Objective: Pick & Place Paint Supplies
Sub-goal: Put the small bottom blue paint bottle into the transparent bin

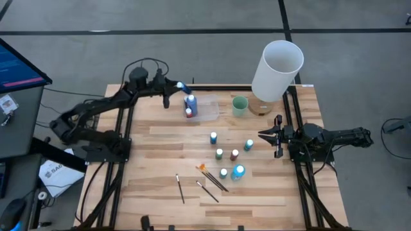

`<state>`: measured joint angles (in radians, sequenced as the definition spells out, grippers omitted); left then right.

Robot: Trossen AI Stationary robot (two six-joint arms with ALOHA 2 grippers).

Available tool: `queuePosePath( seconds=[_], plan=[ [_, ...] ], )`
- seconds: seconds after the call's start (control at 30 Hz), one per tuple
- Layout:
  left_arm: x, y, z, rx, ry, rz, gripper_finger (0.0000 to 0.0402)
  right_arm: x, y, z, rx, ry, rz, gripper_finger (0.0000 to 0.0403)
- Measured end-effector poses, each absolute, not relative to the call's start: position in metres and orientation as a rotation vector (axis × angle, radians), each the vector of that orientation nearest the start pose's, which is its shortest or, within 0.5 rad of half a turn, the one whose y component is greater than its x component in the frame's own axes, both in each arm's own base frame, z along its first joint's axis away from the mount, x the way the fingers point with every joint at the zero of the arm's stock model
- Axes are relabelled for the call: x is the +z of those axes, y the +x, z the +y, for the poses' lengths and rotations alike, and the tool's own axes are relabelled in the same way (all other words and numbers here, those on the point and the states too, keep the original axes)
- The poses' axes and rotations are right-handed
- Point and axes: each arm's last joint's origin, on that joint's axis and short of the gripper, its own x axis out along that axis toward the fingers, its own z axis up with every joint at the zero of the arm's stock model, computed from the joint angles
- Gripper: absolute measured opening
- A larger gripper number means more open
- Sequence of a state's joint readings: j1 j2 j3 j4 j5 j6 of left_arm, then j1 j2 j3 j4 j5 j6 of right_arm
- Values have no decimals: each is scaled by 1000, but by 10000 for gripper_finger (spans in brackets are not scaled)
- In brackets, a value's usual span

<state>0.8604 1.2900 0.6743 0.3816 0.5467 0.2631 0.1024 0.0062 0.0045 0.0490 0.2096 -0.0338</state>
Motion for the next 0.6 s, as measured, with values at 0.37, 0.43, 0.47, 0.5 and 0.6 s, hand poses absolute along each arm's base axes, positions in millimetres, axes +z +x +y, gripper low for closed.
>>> queuePosePath(
  seconds=[0.37, 0.43, 0.47, 0.5, 0.6],
  plan=[
    [218, 192, 211, 166, 69, 244, 71, 169, 97, 4, -108, -26, -45, 54],
    [216, 191, 213, 163, 67, 241, 72, 169, 97, 4, -108, -26, -45, 54],
    [216, 191, 213, 164, 68, 240, 72, 169, 97, 4, -108, -26, -45, 54],
    [217, 191, 213, 166, 71, 238, 72, 169, 97, 4, -108, -26, -45, 54],
    [217, 192, 213, 161, 87, 232, 72, 169, 97, 4, -108, -27, -45, 54]
  ],
)
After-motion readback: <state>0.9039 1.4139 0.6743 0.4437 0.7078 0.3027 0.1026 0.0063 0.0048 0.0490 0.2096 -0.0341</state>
